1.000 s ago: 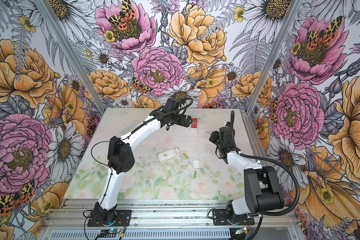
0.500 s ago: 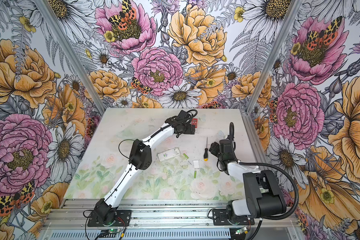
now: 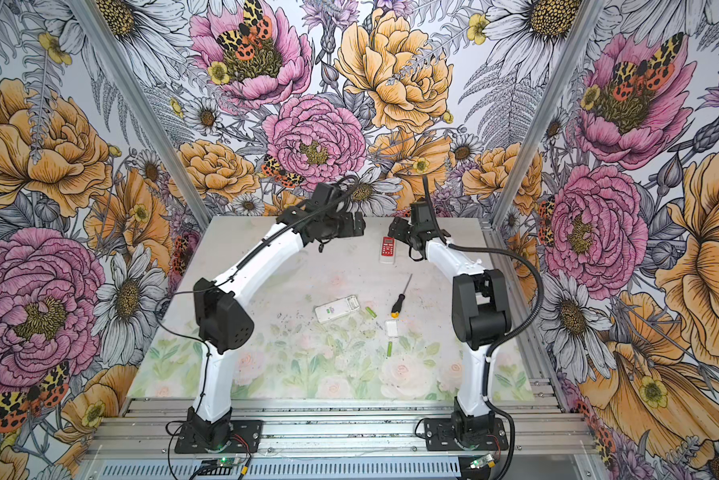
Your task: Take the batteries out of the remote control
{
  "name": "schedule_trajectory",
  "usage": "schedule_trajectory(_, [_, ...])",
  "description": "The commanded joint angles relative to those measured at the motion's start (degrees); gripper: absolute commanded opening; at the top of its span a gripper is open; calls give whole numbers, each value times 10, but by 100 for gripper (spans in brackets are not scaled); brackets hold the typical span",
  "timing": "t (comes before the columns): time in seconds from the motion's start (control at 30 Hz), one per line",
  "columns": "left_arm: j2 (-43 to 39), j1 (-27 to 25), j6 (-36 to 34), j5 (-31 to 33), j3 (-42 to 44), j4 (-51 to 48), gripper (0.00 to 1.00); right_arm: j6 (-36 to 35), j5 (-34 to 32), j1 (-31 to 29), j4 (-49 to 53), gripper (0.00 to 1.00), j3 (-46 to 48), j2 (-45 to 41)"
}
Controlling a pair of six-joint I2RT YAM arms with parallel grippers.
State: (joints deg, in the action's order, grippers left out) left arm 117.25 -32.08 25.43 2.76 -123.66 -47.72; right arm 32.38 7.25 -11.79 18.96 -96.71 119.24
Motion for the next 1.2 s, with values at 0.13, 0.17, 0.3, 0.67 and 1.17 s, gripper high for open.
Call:
schedule_trajectory(0.13, [-99, 30, -27, 41, 150, -6, 99, -43, -48, -31, 148, 81, -106, 96])
schedule_trajectory(0.17, [-105, 32, -26, 38, 164, -6, 99, -45, -49, -34, 148, 81, -113, 104])
schedule_trajectory(0.3, [-123, 35, -28, 38, 208, -6, 99, -52, -71, -48, 154, 80, -139, 129])
schedule_trajectory(0.67, [-154, 53, -35, 29, 242, -5, 99, -66, -141, -68, 194, 76, -183, 178])
schedule_trajectory(1.17, [-167, 76, -43, -4, 253, -5, 99, -73, -188, -75, 229, 64, -259, 244])
